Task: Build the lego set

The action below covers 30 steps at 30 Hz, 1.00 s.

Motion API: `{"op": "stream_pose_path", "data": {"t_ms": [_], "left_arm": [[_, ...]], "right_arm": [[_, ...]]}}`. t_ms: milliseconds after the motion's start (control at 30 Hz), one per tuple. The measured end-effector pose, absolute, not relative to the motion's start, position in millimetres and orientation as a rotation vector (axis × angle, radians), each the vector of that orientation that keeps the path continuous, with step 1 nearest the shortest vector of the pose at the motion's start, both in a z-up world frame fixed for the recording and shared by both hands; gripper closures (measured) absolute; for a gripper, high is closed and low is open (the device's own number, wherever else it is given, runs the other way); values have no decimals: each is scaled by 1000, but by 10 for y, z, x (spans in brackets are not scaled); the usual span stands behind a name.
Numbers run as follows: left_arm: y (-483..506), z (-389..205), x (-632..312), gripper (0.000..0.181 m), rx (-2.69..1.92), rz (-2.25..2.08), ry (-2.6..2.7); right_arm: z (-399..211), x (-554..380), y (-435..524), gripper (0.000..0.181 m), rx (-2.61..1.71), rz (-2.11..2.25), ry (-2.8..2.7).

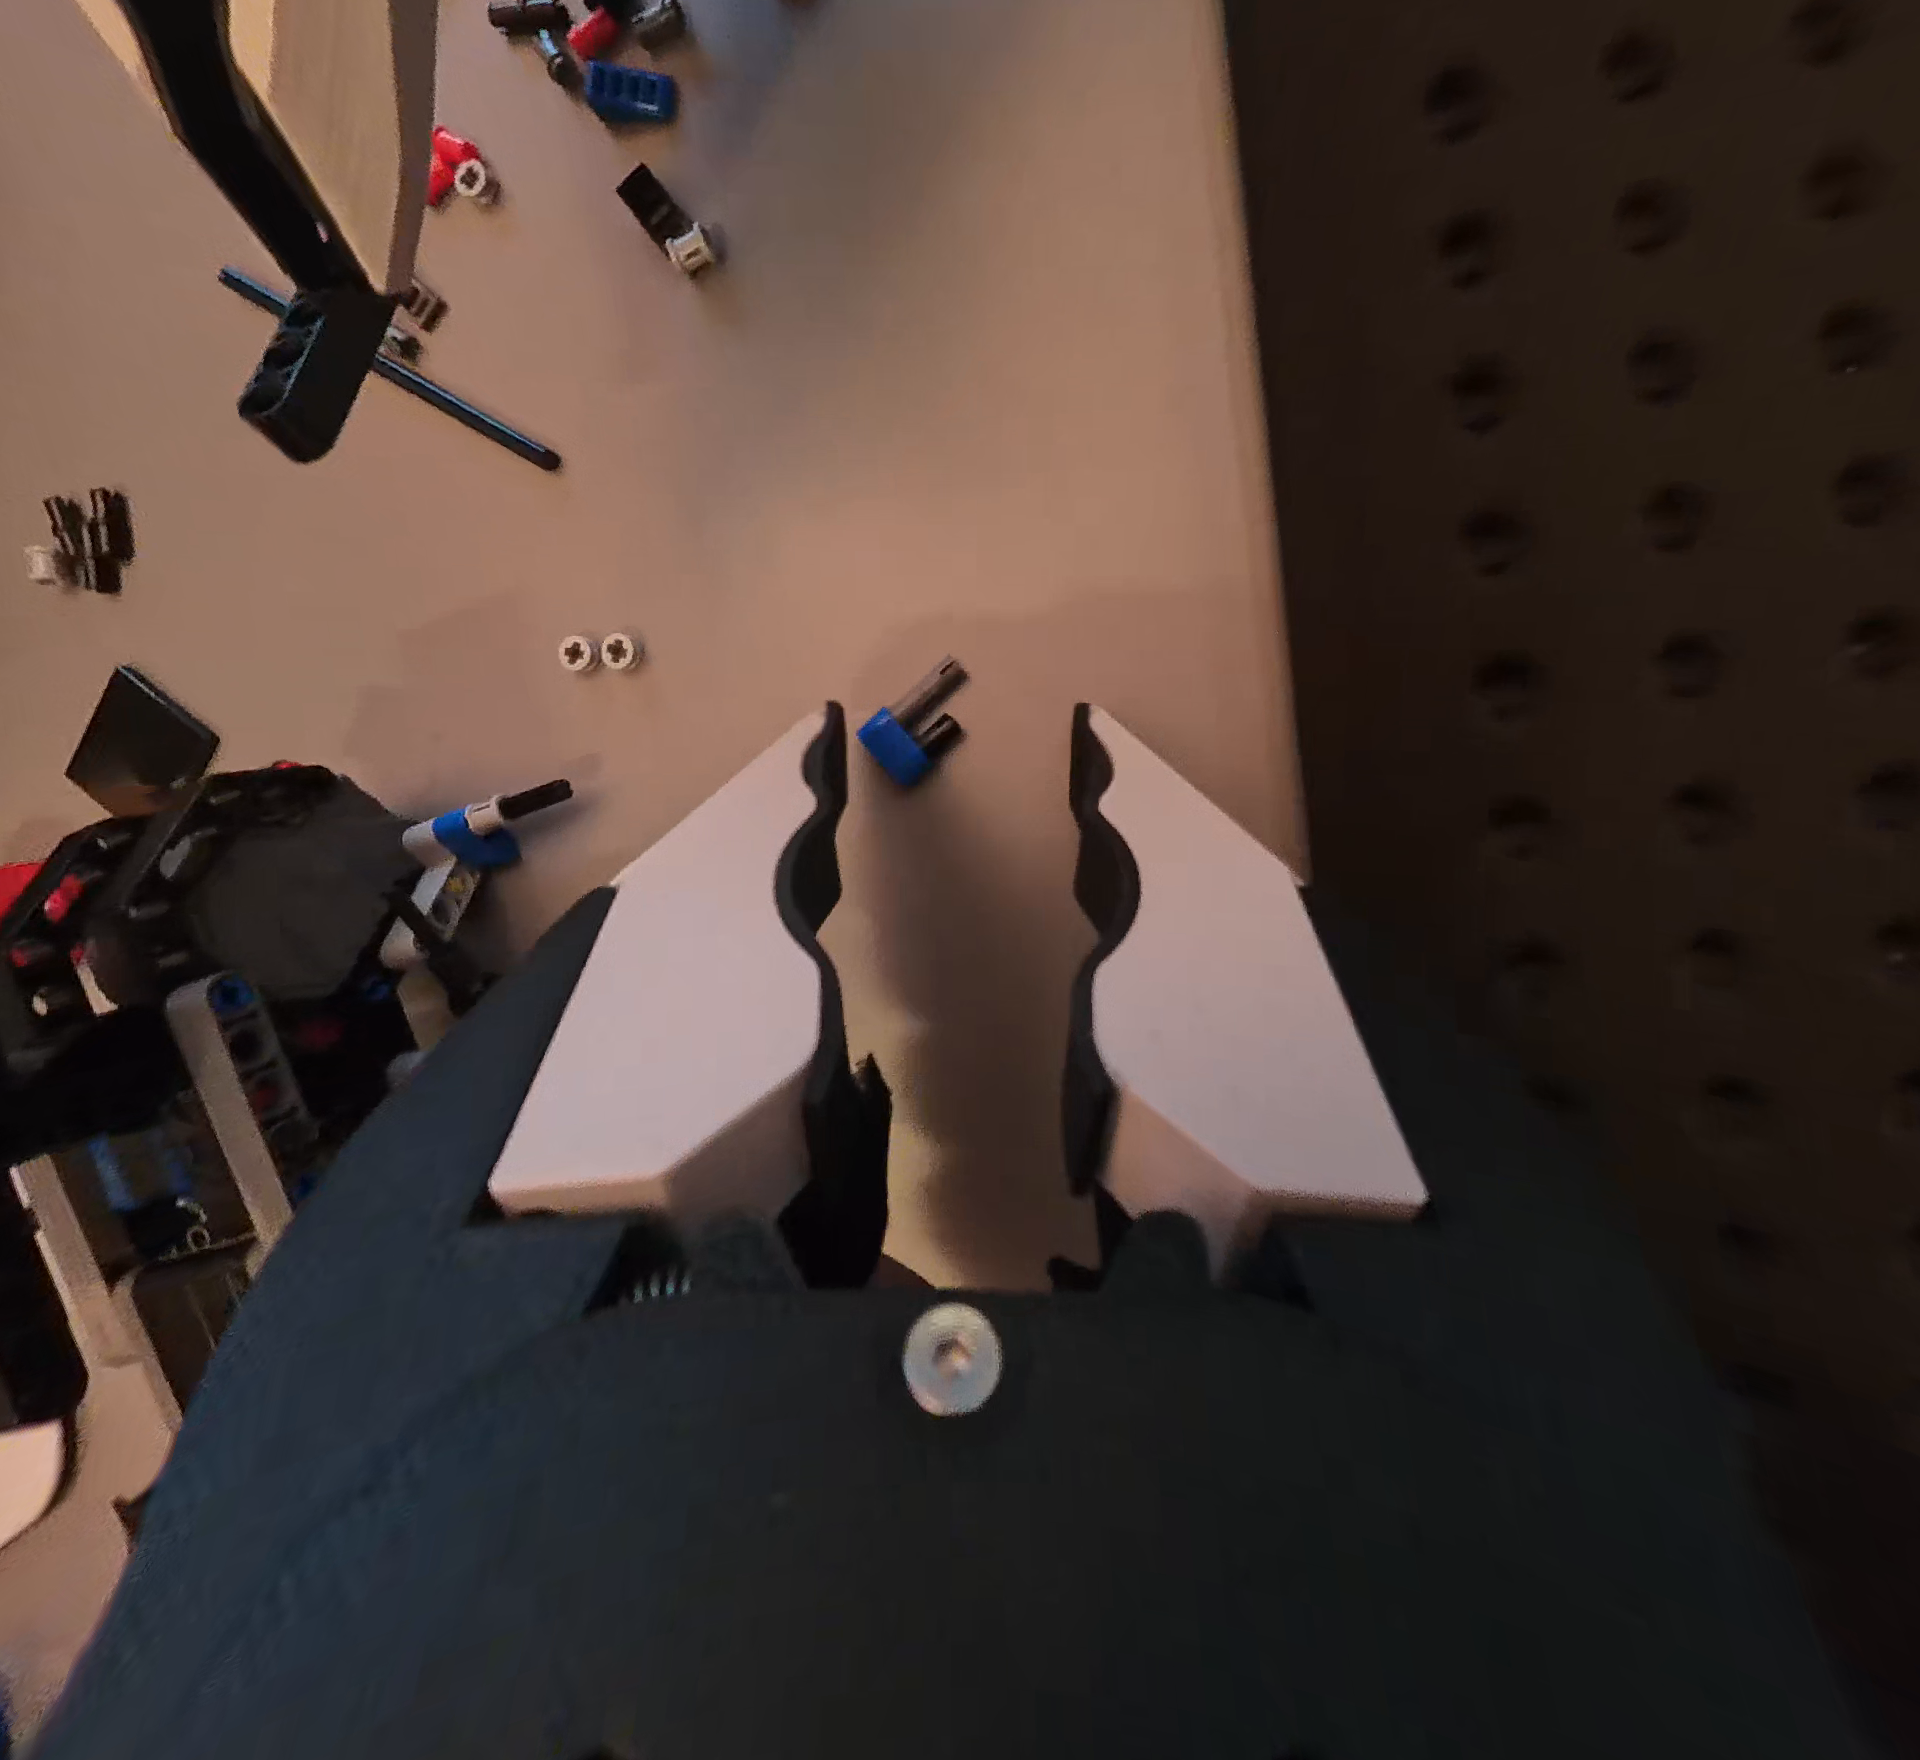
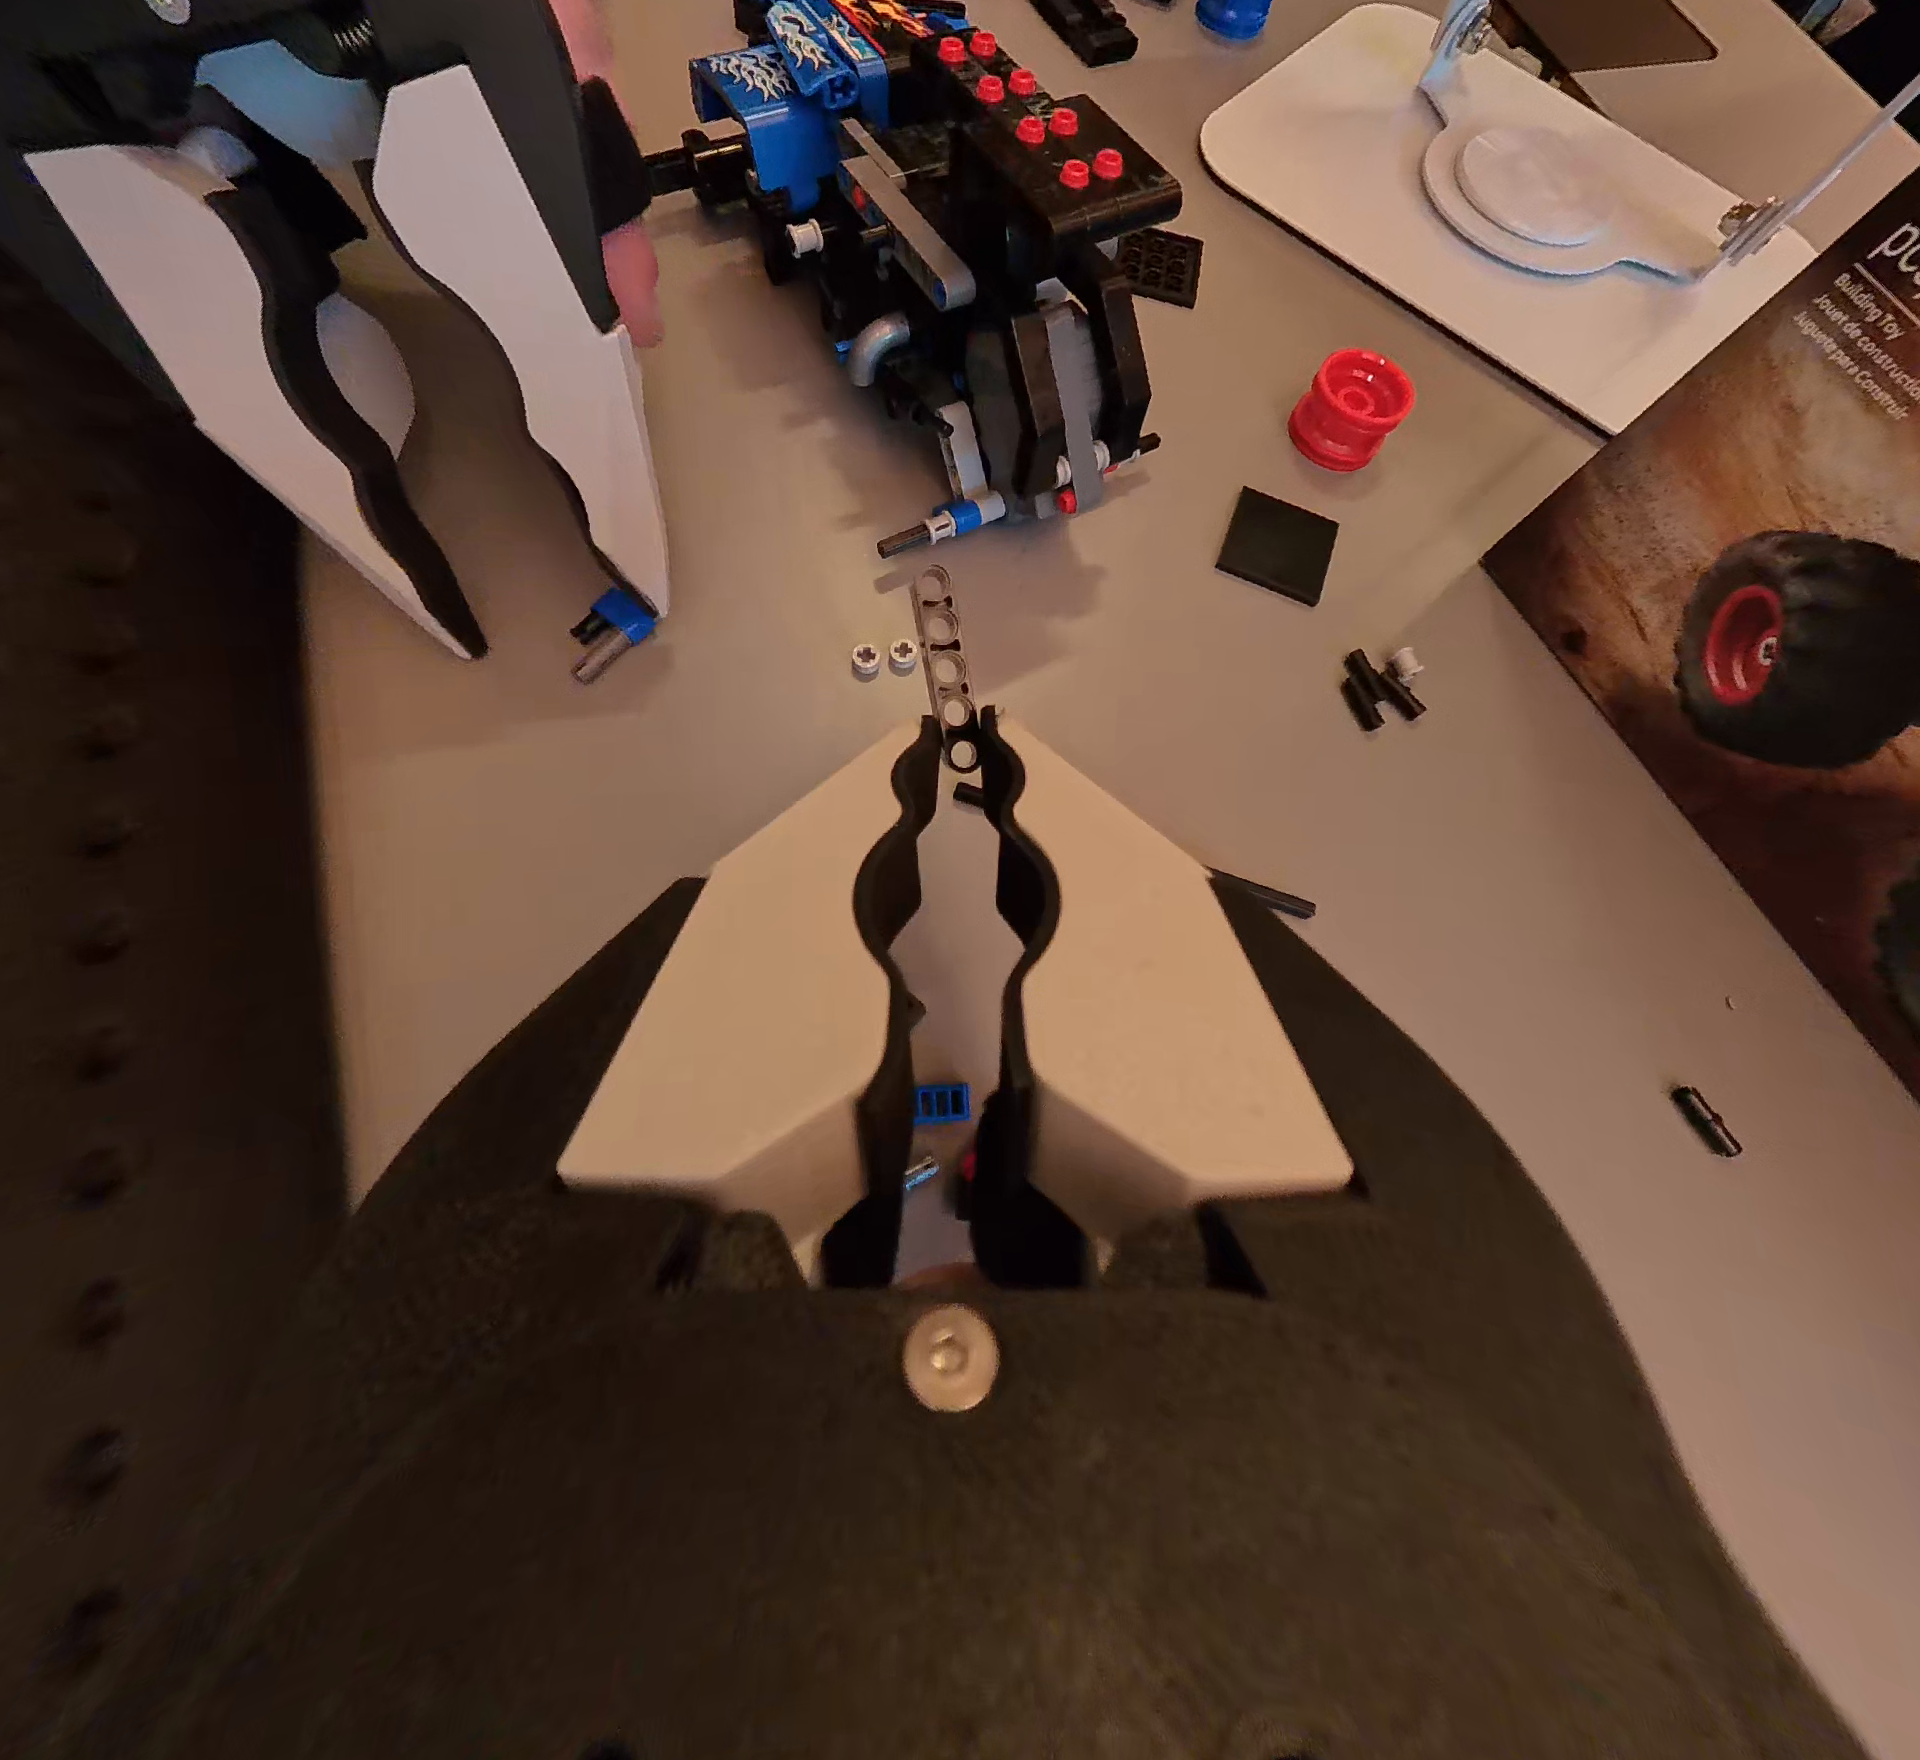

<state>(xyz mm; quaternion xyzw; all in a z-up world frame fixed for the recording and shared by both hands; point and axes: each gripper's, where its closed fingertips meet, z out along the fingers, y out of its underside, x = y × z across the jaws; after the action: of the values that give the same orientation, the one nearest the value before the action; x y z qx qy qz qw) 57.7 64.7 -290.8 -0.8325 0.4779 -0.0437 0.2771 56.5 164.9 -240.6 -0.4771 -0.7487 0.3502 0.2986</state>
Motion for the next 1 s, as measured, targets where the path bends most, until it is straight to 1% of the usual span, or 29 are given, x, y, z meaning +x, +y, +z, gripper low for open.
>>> {"op": "stream_pose_path", "data": {"t_ms": [133, 333, 500, 567, 733, 800, 833, 1000], "left_arm": [[708, -2897, 496, 140, -2217, -61, 1317], [707, -2879, 484, 145, -2191, -32, 1311], [710, -2890, 526, 154, -2111, 41, 1349], [720, -2909, 528, 164, -2101, 52, 1359], [768, -2913, 518, 167, -2100, 61, 1341], [776, -2911, 520, 167, -2117, 28, 1296], [789, -2903, 514, 178, -2125, 13, 1262], [825, -2907, 545, 178, -2145, -123, 1121]], "right_arm": [[-2408, 566, 1649, 176, -1264, 931, -1988], [-2427, 569, 1641, 176, -1261, 932, -1994], [-2430, 570, 1632, 176, -1254, 939, -1999], [-2428, 571, 1628, 176, -1250, 939, -2001], [-2415, 575, 1627, 176, -1245, 943, -1996], [-2412, 578, 1622, 176, -1242, 946, -1996], [-2415, 580, 1619, 176, -1241, 945, -1999], [-2419, 584, 1589, 176, -1226, 949, -2011]]}}
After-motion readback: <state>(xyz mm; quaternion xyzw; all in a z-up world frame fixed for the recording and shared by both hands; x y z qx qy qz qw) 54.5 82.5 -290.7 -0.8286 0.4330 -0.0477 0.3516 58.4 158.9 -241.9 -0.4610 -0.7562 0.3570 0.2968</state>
